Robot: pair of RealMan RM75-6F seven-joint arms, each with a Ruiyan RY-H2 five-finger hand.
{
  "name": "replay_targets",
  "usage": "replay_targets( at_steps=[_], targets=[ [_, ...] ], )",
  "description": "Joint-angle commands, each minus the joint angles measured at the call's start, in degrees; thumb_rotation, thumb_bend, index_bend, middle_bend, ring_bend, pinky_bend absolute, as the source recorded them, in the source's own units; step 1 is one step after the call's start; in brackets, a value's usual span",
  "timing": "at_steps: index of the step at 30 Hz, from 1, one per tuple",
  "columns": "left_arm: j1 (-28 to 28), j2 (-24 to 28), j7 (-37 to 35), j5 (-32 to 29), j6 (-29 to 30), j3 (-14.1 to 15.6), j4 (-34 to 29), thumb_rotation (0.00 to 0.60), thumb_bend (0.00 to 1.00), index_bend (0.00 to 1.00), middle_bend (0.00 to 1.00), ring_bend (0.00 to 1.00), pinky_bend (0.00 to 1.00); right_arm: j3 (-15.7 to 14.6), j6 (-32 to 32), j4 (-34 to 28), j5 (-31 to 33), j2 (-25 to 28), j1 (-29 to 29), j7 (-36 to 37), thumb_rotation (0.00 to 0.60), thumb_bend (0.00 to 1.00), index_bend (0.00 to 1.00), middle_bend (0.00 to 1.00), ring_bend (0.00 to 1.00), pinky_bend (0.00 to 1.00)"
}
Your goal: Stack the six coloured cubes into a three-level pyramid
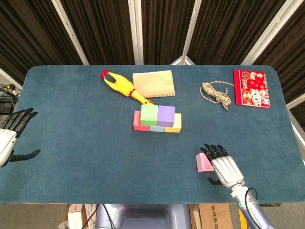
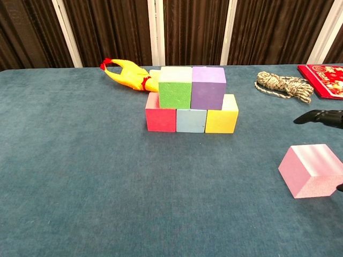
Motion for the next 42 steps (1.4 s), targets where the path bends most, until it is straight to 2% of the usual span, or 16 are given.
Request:
replay_targets(
  at_steps=[1,5,16,25,31,42],
  targets=[
    [0.88,-1.17,-1.09,1.14,1.18,0.59,1.18,0.600,0.22,0.03,0.00,0.00,0.00,0.30,-1.02,1.42,1.76,-0.85,1.05,-0.78,0.600,0.24,0.08,0.04,0.00,0.00],
    [1.74,-2.77,-2.04,1.34,2.81,0.64,2.97,0.600,0.22,0.04,0.02,0.00,0.00,0.62,-1.75,2.81,2.99,-1.11,2.08,0.03,0.600,0.24,0.09,0.06,0.00,0.00],
    [2.26,-4.51,-4.87,0.99,2.29,1.28,6.09,0.600,0.22,0.05,0.03,0.00,0.00,0.63,-3.77,4.75,5.84,0.28,4.41,0.86,0.600,0.24,0.13,0.15,0.01,0.00],
    [4.59,-8.83,-6.43,1.21,6.92,1.12,8.71,0.600,0.22,0.05,0.03,0.00,0.00,-0.08,-4.44,5.50,6.33,-0.37,5.57,2.01,0.600,0.24,0.16,0.18,0.02,0.00],
    [5.48,-11.40,-4.66,1.48,8.21,1.39,10.77,0.600,0.22,0.06,0.03,0.00,0.00,-0.59,-4.23,6.21,7.16,-1.51,6.16,1.44,0.600,0.24,0.18,0.20,0.03,0.00],
    [6.46,-13.51,3.32,-4.43,6.21,0.62,11.08,0.600,0.26,0.09,0.04,0.00,0.00,-0.46,-3.99,7.71,9.41,-3.18,7.59,1.04,0.600,0.24,0.23,0.24,0.05,0.00]
  ],
)
